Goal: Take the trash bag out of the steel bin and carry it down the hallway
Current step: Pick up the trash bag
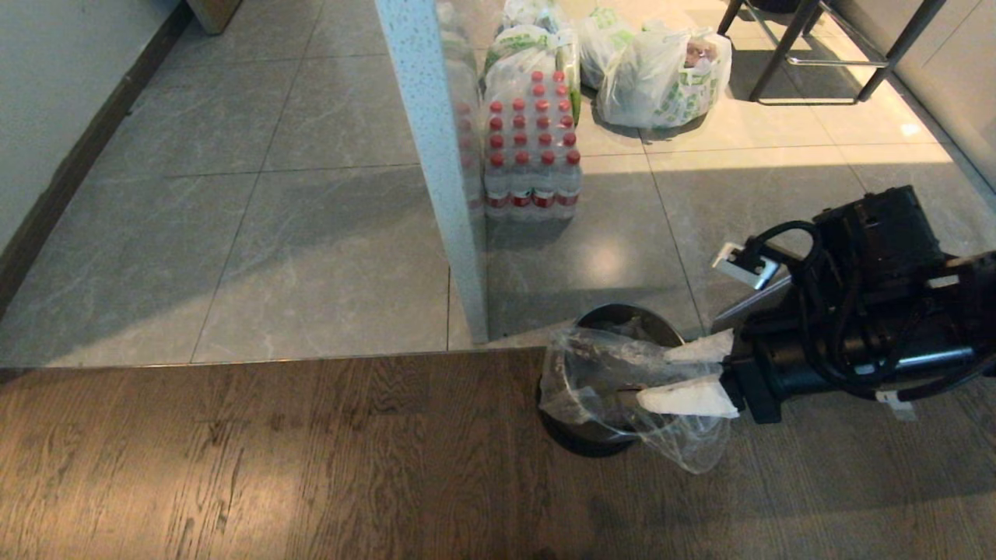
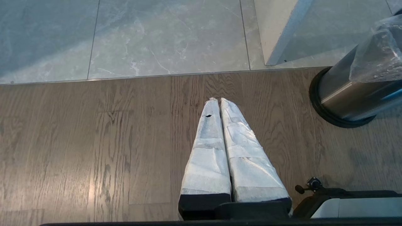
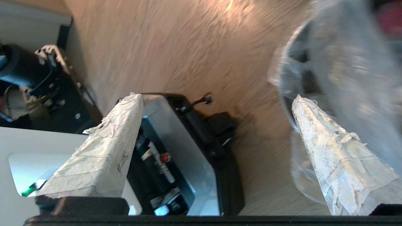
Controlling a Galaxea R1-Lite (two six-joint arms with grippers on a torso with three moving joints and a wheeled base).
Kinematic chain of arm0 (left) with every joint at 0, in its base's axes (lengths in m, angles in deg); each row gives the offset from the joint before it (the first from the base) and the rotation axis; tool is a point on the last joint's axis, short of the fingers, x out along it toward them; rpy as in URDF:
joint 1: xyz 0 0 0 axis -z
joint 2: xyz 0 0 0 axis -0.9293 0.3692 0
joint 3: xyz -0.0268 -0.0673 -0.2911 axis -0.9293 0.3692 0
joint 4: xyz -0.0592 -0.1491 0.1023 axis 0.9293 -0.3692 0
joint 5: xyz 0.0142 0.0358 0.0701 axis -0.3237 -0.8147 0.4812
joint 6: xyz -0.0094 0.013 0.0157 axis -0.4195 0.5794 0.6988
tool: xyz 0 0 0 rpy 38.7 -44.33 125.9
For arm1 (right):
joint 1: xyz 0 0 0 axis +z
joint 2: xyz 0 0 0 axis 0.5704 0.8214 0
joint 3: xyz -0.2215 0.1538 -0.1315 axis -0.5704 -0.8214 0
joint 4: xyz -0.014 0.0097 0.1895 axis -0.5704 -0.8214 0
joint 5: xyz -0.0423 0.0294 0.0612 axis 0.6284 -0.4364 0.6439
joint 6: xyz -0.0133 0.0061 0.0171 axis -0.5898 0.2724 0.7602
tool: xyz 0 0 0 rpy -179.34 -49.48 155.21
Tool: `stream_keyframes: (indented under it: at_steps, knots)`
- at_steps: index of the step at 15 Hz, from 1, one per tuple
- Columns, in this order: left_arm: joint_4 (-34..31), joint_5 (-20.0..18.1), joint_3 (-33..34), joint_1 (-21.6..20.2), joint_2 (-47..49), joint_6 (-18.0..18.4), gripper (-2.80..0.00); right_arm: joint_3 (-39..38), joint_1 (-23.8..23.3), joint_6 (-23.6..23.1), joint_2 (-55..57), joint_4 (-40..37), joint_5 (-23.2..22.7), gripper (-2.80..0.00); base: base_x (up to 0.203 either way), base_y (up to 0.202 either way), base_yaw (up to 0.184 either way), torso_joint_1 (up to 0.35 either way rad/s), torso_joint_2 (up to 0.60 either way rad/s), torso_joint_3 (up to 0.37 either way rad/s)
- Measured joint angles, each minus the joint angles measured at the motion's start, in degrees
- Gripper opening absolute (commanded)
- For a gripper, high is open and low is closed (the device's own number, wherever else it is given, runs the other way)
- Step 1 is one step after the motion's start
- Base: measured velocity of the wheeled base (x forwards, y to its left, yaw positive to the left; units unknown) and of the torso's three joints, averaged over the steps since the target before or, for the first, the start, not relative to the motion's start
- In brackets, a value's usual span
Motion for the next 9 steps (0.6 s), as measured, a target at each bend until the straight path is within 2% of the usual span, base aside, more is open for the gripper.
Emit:
stream_keyframes:
  at_steps: [1,5,9]
  knots:
    - [0.0,0.0,0.0,0.0,0.0,0.0,-2.8,0.5,0.3,0.0,1.3,-0.3,-0.1,-2.8,0.0,0.0,0.0,0.0,0.0,0.0]
    - [0.0,0.0,0.0,0.0,0.0,0.0,-2.8,1.4,1.5,-0.6,6.3,-1.2,1.6,-2.8,0.0,0.0,0.0,0.0,0.0,0.0]
    - [-0.1,0.0,0.0,0.0,0.0,0.0,-2.8,2.4,2.8,-1.6,11.1,-1.4,8.1,-2.8,0.0,0.0,0.0,0.0,0.0,0.0]
